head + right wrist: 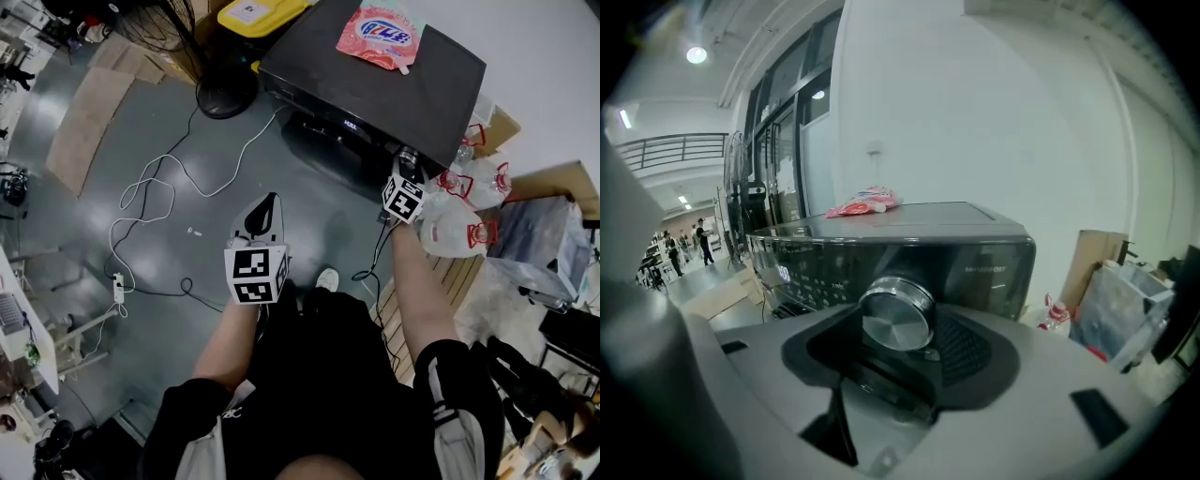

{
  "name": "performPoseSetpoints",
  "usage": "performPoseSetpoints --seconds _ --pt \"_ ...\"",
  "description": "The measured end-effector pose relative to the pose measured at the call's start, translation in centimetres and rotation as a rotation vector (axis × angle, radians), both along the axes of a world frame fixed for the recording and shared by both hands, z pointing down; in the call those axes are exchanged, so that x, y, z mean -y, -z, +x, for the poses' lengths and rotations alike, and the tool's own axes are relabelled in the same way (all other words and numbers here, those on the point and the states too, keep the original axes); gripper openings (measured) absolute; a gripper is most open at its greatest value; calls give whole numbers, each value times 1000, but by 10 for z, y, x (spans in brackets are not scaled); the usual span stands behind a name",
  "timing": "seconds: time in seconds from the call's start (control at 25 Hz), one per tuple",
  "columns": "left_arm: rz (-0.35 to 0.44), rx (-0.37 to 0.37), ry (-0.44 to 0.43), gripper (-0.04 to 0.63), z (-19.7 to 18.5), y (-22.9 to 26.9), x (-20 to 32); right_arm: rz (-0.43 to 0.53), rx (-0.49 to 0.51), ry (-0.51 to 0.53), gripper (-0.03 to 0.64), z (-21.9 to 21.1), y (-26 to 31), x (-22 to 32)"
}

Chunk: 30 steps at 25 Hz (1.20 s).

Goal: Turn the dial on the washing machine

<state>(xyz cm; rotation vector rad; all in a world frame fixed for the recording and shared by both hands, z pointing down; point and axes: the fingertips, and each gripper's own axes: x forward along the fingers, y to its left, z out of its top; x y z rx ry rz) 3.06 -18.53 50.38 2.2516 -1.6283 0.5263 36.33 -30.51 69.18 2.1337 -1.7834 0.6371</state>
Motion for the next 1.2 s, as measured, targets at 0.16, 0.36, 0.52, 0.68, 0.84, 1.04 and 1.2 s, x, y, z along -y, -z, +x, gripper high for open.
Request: performPoseSetpoints --seconds 0.16,0.36,0.52,0.68,0.84,1.04,1.2 --pt "2 2 0 9 1 1 -1 8 10 -2 245 1 0 -1" --pt "2 6 -1 9 -1 2 0 69 437 -110 245 2 -5 -4" --pt "12 10 -2 9 1 6 1 80 697 -161 238 -3 -16 -6" --pt "20 15 2 9 2 10 2 38 716 -198 144 -8 -30 -8" --pt "23 23 4 9 -5 12 1 60 709 -219 133 -9 -27 -9" --pt "19 15 -7 9 -7 10 1 66 626 -156 95 -17 -13 -14" --pt "31 6 -38 9 -1 14 4 59 577 -121 150 -22 -5 -16"
